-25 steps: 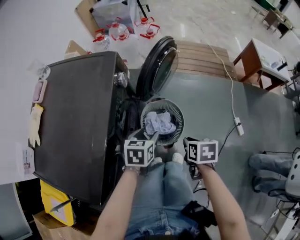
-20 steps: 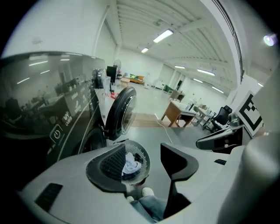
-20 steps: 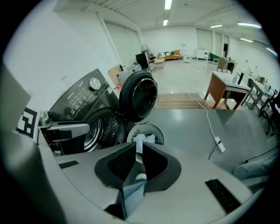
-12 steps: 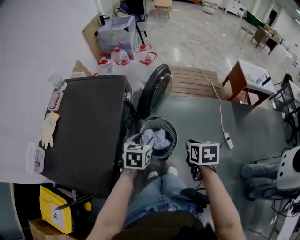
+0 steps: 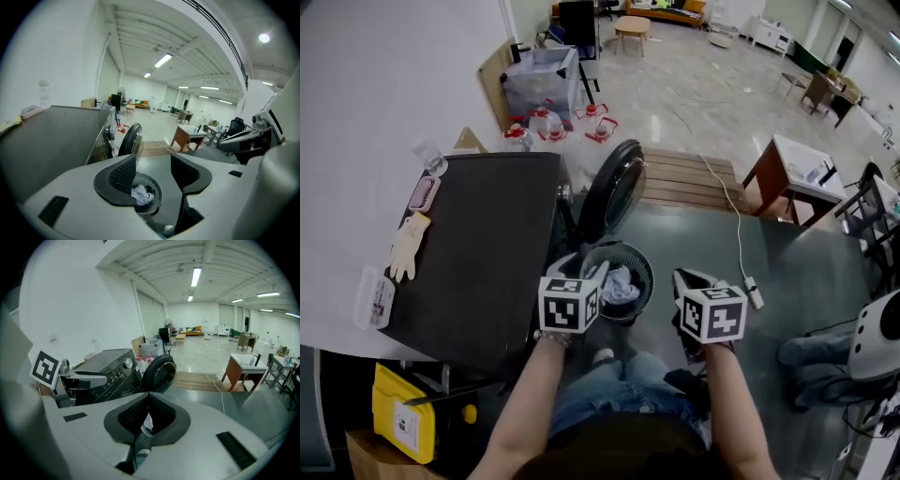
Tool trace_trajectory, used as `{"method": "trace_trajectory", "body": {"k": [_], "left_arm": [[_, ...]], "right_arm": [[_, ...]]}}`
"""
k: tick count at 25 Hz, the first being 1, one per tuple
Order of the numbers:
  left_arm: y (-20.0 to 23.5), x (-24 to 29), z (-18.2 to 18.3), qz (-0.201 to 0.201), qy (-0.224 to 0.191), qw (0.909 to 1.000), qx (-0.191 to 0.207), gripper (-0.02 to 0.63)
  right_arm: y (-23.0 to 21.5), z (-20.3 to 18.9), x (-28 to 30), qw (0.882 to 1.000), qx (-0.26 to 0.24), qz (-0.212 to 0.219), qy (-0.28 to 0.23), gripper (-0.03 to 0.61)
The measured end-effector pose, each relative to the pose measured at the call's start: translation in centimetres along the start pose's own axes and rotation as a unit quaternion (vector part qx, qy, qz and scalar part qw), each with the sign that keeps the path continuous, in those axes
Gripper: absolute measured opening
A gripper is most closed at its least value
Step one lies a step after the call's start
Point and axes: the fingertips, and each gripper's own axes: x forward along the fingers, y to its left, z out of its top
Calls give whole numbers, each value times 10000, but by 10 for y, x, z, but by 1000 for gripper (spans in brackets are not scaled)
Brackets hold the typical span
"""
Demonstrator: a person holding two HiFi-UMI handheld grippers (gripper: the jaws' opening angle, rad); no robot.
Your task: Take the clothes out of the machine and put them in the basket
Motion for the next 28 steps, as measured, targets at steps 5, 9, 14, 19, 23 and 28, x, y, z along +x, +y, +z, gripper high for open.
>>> {"method": "trace_trajectory", "body": {"k": [5, 9, 14, 19, 23, 28], "left_arm": [[-12, -23, 17, 373, -387, 9980, 333, 177], [-42, -55, 43, 356, -1091, 9905, 754, 3], [-82, -95, 74, 336, -1830, 9759, 1142, 3], [-95, -119, 96, 722, -2363, 9592, 1374, 3], [-98, -145, 110, 1009, -2715, 9442, 1569, 3], [-100, -174, 126, 1345, -3100, 9186, 2048, 3]], "right_arm": [[3, 11, -23, 9988, -334, 163, -329, 0], [-12, 15, -54, 9974, -381, 265, -547, 0], [-24, 19, -88, 9946, -599, 399, -742, 0], [-25, 42, -112, 9848, -1097, 448, -1267, 0], [-10, 68, -142, 9631, -1648, 628, -2036, 0], [3, 89, -171, 9359, -2073, 510, -2802, 0]]}}
